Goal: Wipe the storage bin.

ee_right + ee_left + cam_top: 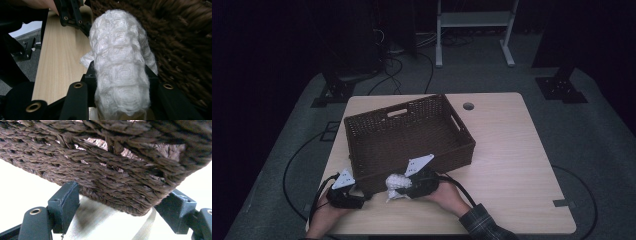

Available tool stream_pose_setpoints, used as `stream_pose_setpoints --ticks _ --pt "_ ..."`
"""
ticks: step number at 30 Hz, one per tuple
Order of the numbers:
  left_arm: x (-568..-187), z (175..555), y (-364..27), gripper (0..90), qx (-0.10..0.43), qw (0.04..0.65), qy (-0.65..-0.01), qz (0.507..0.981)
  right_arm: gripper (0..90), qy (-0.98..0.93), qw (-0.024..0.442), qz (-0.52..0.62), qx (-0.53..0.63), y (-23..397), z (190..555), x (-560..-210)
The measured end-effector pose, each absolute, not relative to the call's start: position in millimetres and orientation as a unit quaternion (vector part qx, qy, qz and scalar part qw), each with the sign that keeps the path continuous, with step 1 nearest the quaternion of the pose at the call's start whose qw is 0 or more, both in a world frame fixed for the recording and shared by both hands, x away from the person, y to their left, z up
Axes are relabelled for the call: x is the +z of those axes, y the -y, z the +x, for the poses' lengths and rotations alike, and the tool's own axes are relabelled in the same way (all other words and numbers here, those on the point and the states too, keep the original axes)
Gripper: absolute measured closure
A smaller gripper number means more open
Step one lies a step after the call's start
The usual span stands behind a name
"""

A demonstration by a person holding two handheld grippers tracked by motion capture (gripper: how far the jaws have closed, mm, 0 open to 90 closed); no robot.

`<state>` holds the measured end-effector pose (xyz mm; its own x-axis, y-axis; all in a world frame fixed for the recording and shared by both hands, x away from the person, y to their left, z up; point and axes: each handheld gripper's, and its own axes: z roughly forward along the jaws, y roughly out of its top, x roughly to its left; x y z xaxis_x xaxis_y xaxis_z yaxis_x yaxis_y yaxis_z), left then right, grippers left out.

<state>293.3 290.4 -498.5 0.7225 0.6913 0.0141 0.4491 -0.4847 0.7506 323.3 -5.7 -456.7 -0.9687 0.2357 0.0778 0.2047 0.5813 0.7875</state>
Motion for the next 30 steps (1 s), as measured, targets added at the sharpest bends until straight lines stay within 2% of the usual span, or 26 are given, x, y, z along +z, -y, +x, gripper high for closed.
stream_pose_setpoints --ticks 17,30 --pt "-498 293 -291 22.1 0.159 0.379 -0.336 0.847 60.4 -0.899 0.004 0.122 0.421 -6 323 -480" --pt "-499 293 -290 22.1 0.159 0.381 -0.337 0.846 60.3 -0.886 0.008 0.119 0.448 -5 320 -458"
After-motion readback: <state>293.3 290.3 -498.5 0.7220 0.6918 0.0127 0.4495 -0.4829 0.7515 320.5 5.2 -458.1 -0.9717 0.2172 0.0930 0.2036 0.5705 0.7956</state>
